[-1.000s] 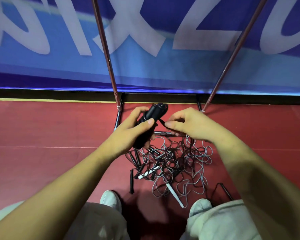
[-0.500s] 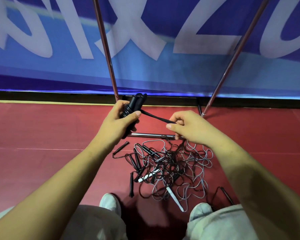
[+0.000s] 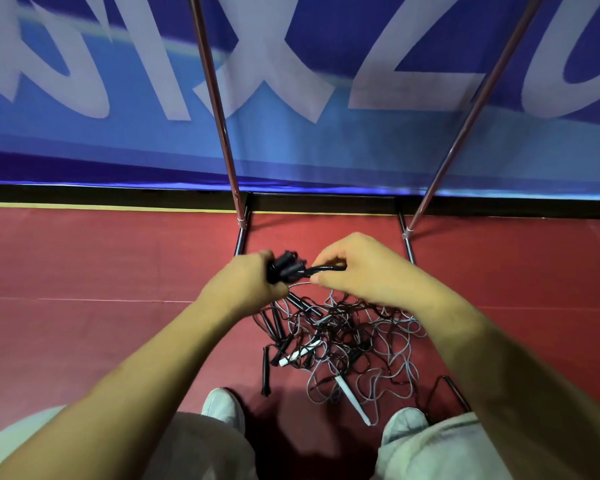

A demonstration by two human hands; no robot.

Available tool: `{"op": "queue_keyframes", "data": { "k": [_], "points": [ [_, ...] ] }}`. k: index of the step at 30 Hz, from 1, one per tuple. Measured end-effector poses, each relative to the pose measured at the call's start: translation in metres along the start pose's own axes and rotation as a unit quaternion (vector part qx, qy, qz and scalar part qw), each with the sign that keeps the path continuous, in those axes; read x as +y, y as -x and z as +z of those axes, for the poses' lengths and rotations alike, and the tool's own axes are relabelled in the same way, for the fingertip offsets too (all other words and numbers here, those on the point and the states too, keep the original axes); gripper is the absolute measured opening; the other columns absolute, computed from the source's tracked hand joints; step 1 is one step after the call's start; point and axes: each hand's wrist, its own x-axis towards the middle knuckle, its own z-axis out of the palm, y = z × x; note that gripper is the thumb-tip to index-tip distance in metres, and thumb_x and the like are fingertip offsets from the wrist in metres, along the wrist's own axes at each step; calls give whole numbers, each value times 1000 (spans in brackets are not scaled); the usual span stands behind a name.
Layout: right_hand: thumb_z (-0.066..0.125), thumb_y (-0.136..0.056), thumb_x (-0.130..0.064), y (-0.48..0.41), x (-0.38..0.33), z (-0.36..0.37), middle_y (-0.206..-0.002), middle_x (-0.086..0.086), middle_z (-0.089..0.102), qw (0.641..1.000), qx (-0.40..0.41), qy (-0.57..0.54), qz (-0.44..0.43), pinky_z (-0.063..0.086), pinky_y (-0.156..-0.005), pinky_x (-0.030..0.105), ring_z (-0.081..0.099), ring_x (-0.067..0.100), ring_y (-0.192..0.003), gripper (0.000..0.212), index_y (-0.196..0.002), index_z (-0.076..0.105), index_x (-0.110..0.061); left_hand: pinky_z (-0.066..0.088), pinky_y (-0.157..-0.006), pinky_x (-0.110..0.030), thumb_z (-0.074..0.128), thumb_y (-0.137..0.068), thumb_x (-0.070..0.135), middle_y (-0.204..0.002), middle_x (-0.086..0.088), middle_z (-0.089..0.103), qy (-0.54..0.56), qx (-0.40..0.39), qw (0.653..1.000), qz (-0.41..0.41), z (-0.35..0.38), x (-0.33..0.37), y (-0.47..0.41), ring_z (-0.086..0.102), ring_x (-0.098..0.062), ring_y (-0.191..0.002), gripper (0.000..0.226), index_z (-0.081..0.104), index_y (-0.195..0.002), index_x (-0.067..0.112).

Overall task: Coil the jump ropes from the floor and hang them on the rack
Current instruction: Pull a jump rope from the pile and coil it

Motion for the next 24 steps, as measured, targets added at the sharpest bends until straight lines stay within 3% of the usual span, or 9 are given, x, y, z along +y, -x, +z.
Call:
{"op": "queue_keyframes", "data": {
  "k": [5, 7, 9, 11, 14, 16, 20, 22, 24],
  "points": [
    [72, -85, -24, 1, 1, -1, -66, 1, 68, 999, 8, 29, -30, 44, -59, 31, 57, 19, -59, 9, -79, 76, -20, 54, -74, -30, 63, -63, 71, -86, 8, 71, 20, -142, 986, 86, 24, 14, 10, 65, -9, -79, 57, 65, -98, 26],
    [75, -83, -24, 1, 6, -5, -64, 0, 68, 999, 23, 0, -24, 45, -59, 34, 55, 18, -57, 10, -74, 75, -22, 47, -65, -24, 70, -74, 62, -74, 10, 66, 55, -157, 980, 106, 20, 22, 14, 58, -2, -65, 41, 65, -89, 24],
    [78, -80, -27, 0, 11, -9, -59, -7, 66, 999, 41, -28, -16, 42, -54, 26, 50, 4, -53, 11, -70, 75, -24, 40, -56, -17, 71, -84, 44, -67, 8, 59, 73, -168, 972, 144, 11, 28, 17, 50, 1, -55, 23, 58, -79, 25],
    [83, -74, -31, -2, 14, -13, -60, -9, 67, 997, 55, -51, -1, 39, -56, 19, 51, -1, -54, 12, -71, 77, -21, 40, -55, -13, 70, -87, 33, -65, 12, 56, 89, -192, 960, 184, 2, 29, 21, 50, 3, -54, 23, 51, -75, 31],
    [85, -70, -31, -4, 21, -18, -64, 6, 69, 993, 41, -110, 27, 42, -62, 27, 54, 10, -59, 18, -74, 77, -16, 47, -64, -19, 69, -89, 29, -72, 17, 58, 158, -216, 938, 219, -6, 26, 23, 52, 3, -64, 16, 55, -87, 37],
    [79, -79, -22, -4, 26, -19, -63, 10, 66, 989, -1, -143, 43, 44, -60, 30, 55, 16, -58, 9, -79, 76, -14, 49, -67, -27, 69, -88, 30, -81, 14, 60, 255, -215, 917, 217, -7, 25, 24, 54, -5, -70, 19, 61, -105, 33],
    [60, -94, -2, -7, 32, -17, -56, -1, 62, 983, -30, -168, 72, 48, -52, 22, 58, 10, -51, 17, -85, 71, -11, 41, -46, -20, 69, -89, 34, -73, -4, 61, 436, -157, 876, 134, -9, 34, 26, 55, -22, -61, 31, 52, -110, 20],
    [56, -97, -6, -8, 34, -16, -59, 0, 63, 977, -25, -190, 90, 51, -55, 25, 62, 12, -54, 14, -90, 69, -8, 42, -45, -21, 61, -93, 33, -76, -12, 62, 495, -141, 849, 120, -10, 37, 25, 57, -29, -63, 37, 46, -123, 20],
    [56, -98, -23, -7, 35, -14, -63, 1, 66, 982, -24, -168, 87, 48, -64, 33, 64, 20, -63, 20, -94, 69, -8, 46, -50, -25, 54, -97, 30, -81, -17, 60, 521, -132, 833, 129, -13, 38, 24, 58, -30, -63, 41, 43, -135, 23]
  ]
}}
